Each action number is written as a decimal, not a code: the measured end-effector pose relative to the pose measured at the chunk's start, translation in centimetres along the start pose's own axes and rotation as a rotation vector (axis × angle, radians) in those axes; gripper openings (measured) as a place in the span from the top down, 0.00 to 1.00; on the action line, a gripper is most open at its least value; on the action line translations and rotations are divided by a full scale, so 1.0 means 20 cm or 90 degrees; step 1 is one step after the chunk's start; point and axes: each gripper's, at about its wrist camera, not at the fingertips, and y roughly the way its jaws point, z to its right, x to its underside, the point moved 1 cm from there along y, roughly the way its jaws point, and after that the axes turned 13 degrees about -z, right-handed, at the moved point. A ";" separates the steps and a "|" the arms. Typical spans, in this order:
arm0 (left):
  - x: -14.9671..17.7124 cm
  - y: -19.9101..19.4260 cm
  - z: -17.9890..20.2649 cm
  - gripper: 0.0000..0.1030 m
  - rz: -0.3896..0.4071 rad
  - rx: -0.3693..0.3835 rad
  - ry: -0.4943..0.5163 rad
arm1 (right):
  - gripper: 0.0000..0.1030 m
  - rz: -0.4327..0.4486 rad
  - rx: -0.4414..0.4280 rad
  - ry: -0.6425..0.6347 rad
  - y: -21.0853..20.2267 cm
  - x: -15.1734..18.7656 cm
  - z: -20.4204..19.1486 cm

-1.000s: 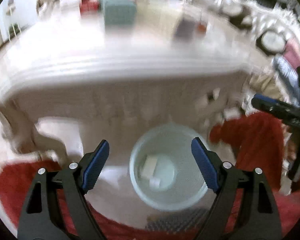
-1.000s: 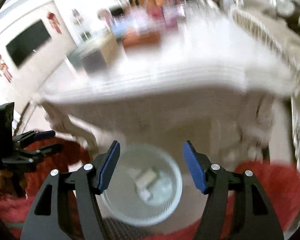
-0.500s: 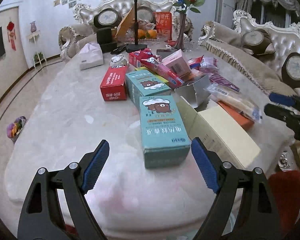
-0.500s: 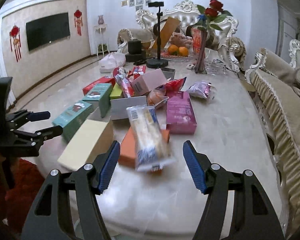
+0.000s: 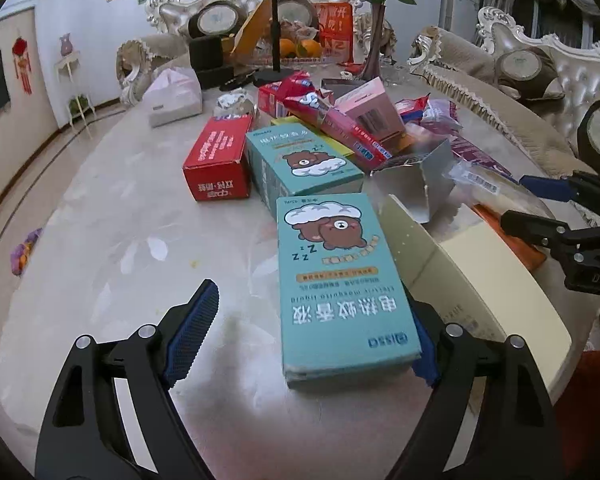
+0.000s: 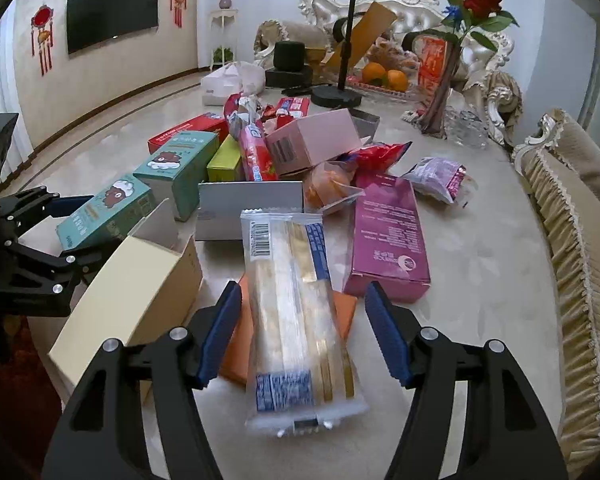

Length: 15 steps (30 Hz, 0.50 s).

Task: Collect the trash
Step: 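Grasp the snack bag with the right tool while the left grasps the teal box, then carry both items over the wastebasket and open both tools to drop them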

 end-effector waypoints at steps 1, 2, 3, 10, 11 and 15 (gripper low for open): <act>-0.01 0.01 -0.01 0.20 -0.005 0.003 -0.004 | 0.41 0.003 -0.006 0.001 0.00 0.00 0.00; -0.01 0.02 -0.01 0.20 -0.008 0.002 -0.009 | 0.42 0.002 -0.014 0.005 0.01 0.00 0.01; -0.01 0.03 -0.02 0.21 -0.009 0.001 -0.010 | 0.50 -0.001 -0.029 0.011 0.01 0.00 0.02; -0.01 0.04 0.00 0.54 -0.010 0.004 0.014 | 0.71 0.001 -0.068 0.068 -0.01 0.01 0.07; -0.01 0.04 -0.01 0.54 -0.009 0.013 0.009 | 0.71 0.010 -0.063 0.075 -0.02 0.02 0.07; 0.00 0.00 -0.03 0.54 -0.002 0.021 -0.002 | 0.71 0.031 -0.072 0.103 -0.08 0.05 0.09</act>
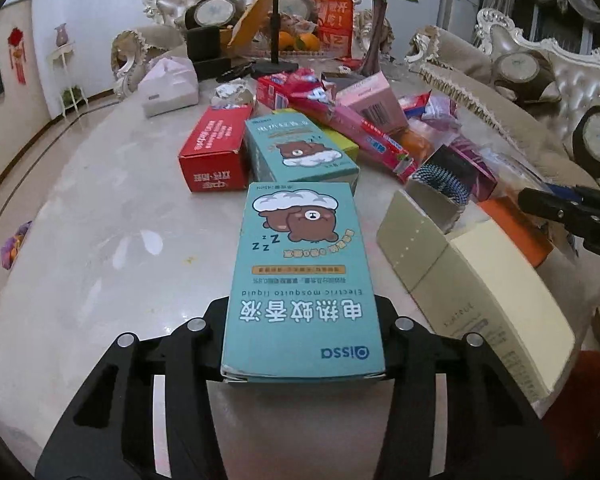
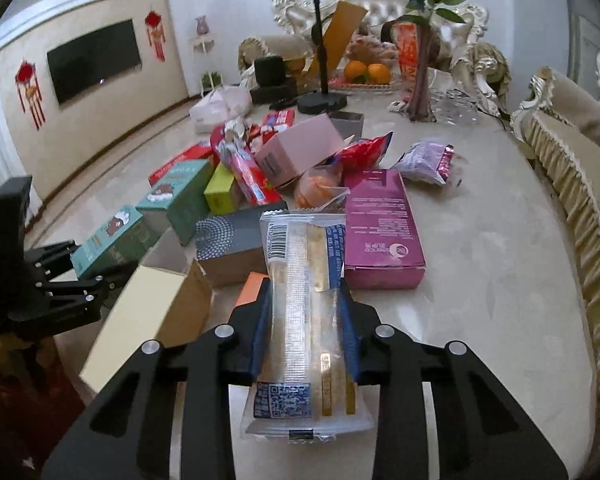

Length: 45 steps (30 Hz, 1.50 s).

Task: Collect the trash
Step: 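Carry both items over the wastebasket and open both tools to drop them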

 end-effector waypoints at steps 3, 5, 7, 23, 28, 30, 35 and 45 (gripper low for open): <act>0.04 -0.08 -0.01 0.54 0.016 0.002 0.001 | 0.71 0.017 0.003 0.019 -0.07 0.02 0.02; 0.11 -0.16 -0.02 0.54 0.030 0.003 0.001 | 0.71 0.036 0.000 0.039 -0.14 0.07 0.04; 0.20 -0.26 -0.03 0.54 0.041 0.018 0.003 | 0.71 0.057 -0.008 0.053 -0.24 0.14 0.05; 1.05 -0.12 0.36 0.54 -0.188 0.150 0.115 | 0.71 -0.187 -0.102 0.161 -0.10 1.10 -0.26; 1.10 0.14 0.44 0.54 -0.255 0.148 0.136 | 0.71 -0.266 -0.095 0.176 0.15 1.17 -0.26; 1.11 0.18 0.46 0.54 -0.267 0.145 0.144 | 0.71 -0.278 -0.086 0.172 0.20 1.17 -0.26; 1.14 0.25 0.49 0.53 -0.287 0.142 0.151 | 0.71 -0.291 -0.069 0.153 0.24 1.22 -0.30; 1.14 0.28 0.50 0.22 -0.299 0.106 0.148 | 0.37 -0.270 -0.021 0.121 0.22 1.23 -0.32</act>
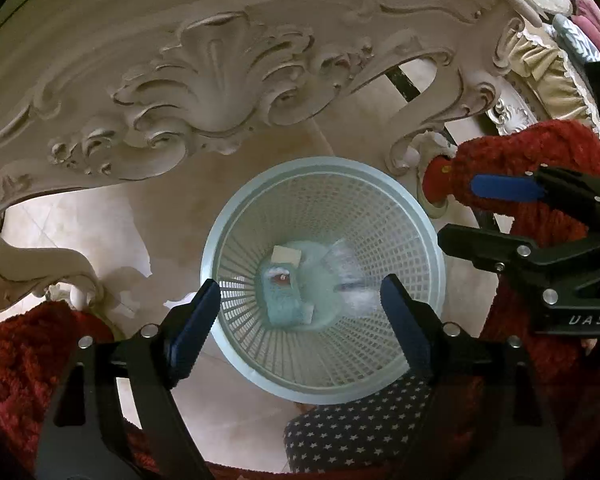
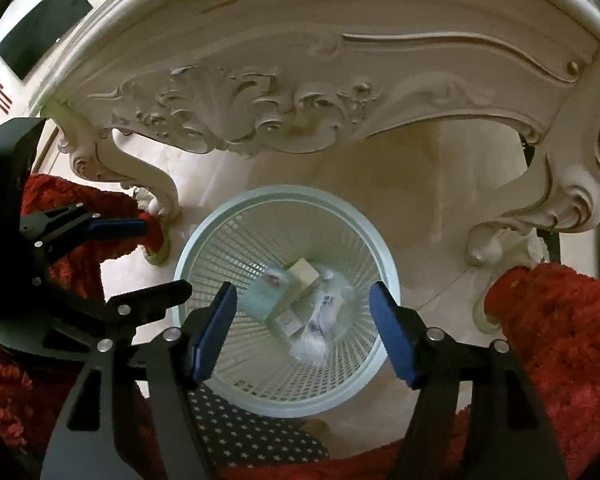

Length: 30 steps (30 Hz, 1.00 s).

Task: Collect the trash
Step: 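Carry both items over the wastebasket and open both tools to drop them, then grasp the orange box with the right tool while the left grasps a cream box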

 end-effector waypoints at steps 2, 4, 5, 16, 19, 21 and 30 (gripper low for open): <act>0.00 -0.01 -0.01 0.22 0.005 0.000 -0.006 | 0.37 -0.002 0.000 0.002 0.00 0.00 0.01; 0.01 -0.03 -0.03 0.22 0.009 0.001 -0.018 | 0.37 -0.002 0.001 0.004 0.00 0.00 0.02; 0.02 -0.03 -0.04 0.22 0.010 0.002 -0.023 | 0.37 -0.002 0.003 0.005 0.00 0.01 0.02; 0.07 -0.34 -0.11 0.22 0.103 0.029 -0.064 | 0.37 0.061 0.020 0.023 -0.19 0.03 0.04; 0.07 -0.52 -0.12 0.22 0.155 0.048 -0.074 | 0.37 0.112 0.016 0.037 -0.34 0.02 0.06; 0.06 -0.62 -0.11 0.22 0.187 0.052 -0.074 | 0.37 0.151 0.006 0.045 -0.44 -0.01 0.08; -0.23 -0.92 -0.05 0.22 0.294 0.006 -0.080 | 0.33 0.279 0.040 -0.001 -0.72 -0.35 0.13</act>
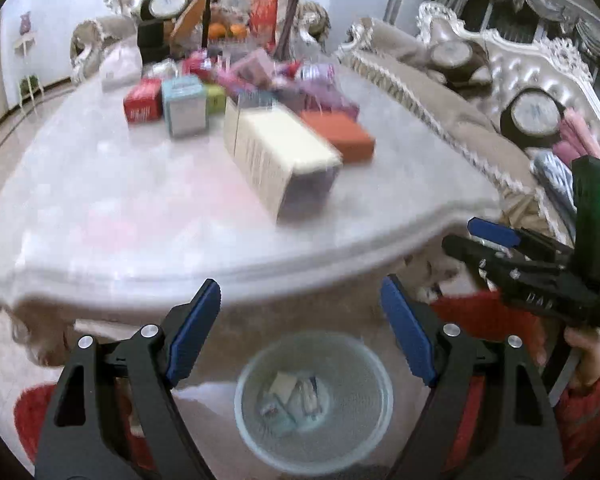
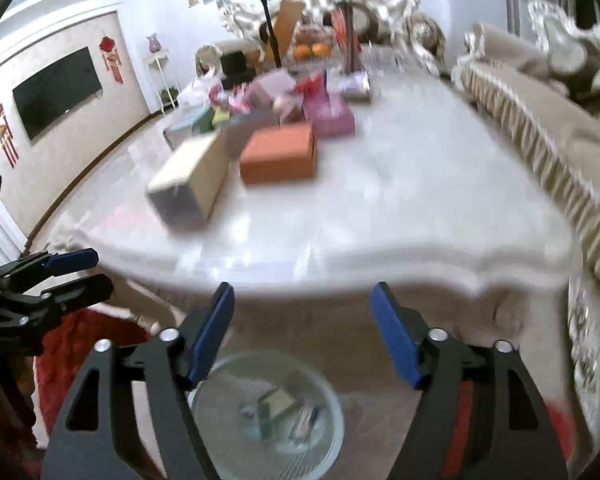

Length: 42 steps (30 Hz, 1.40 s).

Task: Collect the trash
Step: 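Grasp the orange box with the right tool while the left grasps a cream box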

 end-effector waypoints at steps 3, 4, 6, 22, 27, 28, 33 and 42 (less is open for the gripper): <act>-0.12 0.00 0.03 0.22 0.024 0.002 -0.014 | 0.33 0.012 0.007 -0.019 0.04 -0.12 0.01; -0.14 0.01 0.04 0.22 0.029 0.002 -0.018 | 0.33 0.013 0.009 -0.023 0.05 -0.15 0.01; -0.19 0.03 0.05 0.22 0.036 -0.001 -0.022 | 0.33 0.016 0.014 -0.034 0.08 -0.20 0.01; -0.39 0.24 -0.03 0.22 0.022 -0.027 -0.092 | 0.33 -0.010 0.025 -0.093 0.23 -0.31 -0.05; -0.46 0.32 -0.07 0.22 0.005 -0.051 -0.109 | 0.33 -0.022 0.020 -0.099 0.29 -0.36 -0.08; -0.46 0.33 -0.09 0.22 0.003 -0.054 -0.114 | 0.33 -0.023 0.019 -0.099 0.30 -0.37 -0.09; -0.49 0.35 -0.21 0.22 -0.009 -0.069 -0.160 | 0.28 -0.026 0.033 -0.081 0.35 -0.44 -0.13; -0.57 0.36 -0.29 0.22 -0.036 -0.038 -0.138 | 0.28 -0.017 0.009 -0.071 0.34 -0.45 -0.20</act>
